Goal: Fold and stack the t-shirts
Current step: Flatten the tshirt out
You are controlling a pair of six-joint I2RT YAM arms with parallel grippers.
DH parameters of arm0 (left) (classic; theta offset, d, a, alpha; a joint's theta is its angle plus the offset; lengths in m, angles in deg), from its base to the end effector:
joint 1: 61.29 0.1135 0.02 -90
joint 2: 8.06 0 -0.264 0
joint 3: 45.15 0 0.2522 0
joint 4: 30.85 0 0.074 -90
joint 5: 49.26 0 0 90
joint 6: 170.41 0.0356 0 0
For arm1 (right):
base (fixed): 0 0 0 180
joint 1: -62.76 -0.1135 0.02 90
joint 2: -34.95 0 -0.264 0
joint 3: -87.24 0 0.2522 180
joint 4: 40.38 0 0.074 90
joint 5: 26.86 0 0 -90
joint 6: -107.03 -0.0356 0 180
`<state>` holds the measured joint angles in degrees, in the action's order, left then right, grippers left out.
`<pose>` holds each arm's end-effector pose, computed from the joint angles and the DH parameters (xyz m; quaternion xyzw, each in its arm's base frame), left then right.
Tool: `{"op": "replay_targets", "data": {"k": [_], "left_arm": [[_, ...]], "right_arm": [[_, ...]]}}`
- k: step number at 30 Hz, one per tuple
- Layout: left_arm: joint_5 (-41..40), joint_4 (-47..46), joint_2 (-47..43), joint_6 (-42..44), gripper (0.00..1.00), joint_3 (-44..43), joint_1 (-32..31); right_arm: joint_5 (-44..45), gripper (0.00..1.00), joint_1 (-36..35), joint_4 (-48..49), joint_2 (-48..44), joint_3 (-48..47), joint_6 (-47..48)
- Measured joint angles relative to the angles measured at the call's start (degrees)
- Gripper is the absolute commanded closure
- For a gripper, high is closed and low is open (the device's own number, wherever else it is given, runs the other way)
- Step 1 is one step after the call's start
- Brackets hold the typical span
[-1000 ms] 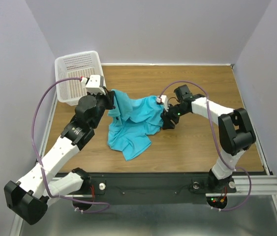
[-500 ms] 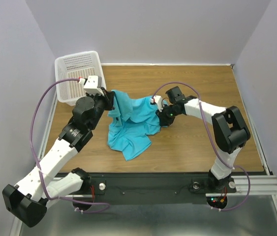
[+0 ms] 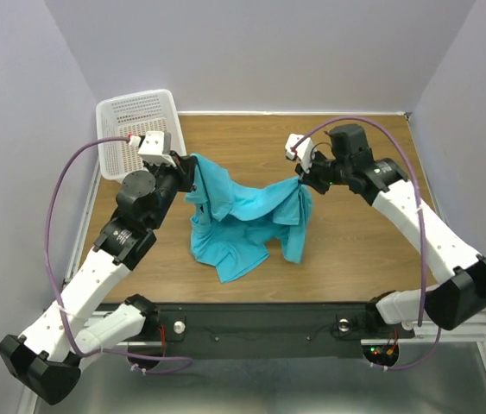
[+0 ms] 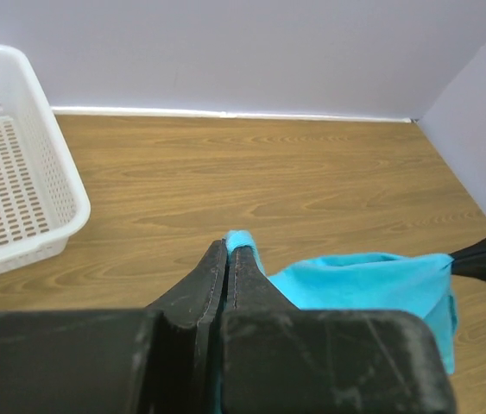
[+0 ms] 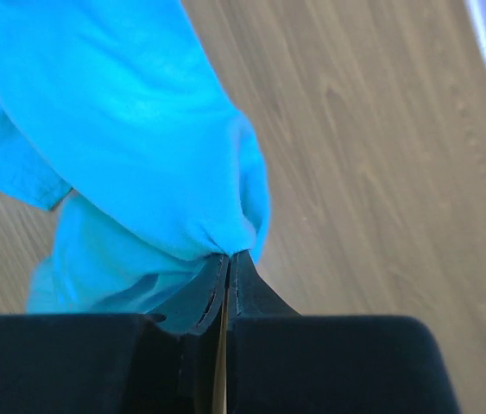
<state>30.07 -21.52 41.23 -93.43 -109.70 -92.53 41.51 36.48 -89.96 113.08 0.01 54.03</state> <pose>0.1740 -0.0978 0.3913 0.0374 0.6692 -0.2209 0.7085 0.2598 0.1429 0.3422 -0.5348 0.7181 0.1312 0.4255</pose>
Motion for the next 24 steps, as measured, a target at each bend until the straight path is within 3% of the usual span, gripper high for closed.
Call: {"op": "replay_targets", "data": {"k": [6, 11, 18, 24], "left_arm": [[0.13, -0.07, -2.82, 1.01, 1.0, -4.24, 0.2], [-1.14, -0.83, -7.08, 0.9, 1.0, -6.03, 0.22], [-1.86, -2.71, -7.19, -0.85, 1.0, -6.25, 0.22], [0.92, -6.25, 2.4, -2.97, 1.0, -5.18, 0.24]], "right_arm": [[-1.27, 0.99, 1.53, -12.33, -2.38, -11.93, 5.35], [-6.49, 0.99, 8.39, -21.84, -6.38, -20.79, 8.83], [-9.44, 1.0, 12.83, -27.1, -12.59, -17.86, 9.66], [-7.17, 0.99, 13.11, -24.39, -6.88, -9.46, 5.73]]}}
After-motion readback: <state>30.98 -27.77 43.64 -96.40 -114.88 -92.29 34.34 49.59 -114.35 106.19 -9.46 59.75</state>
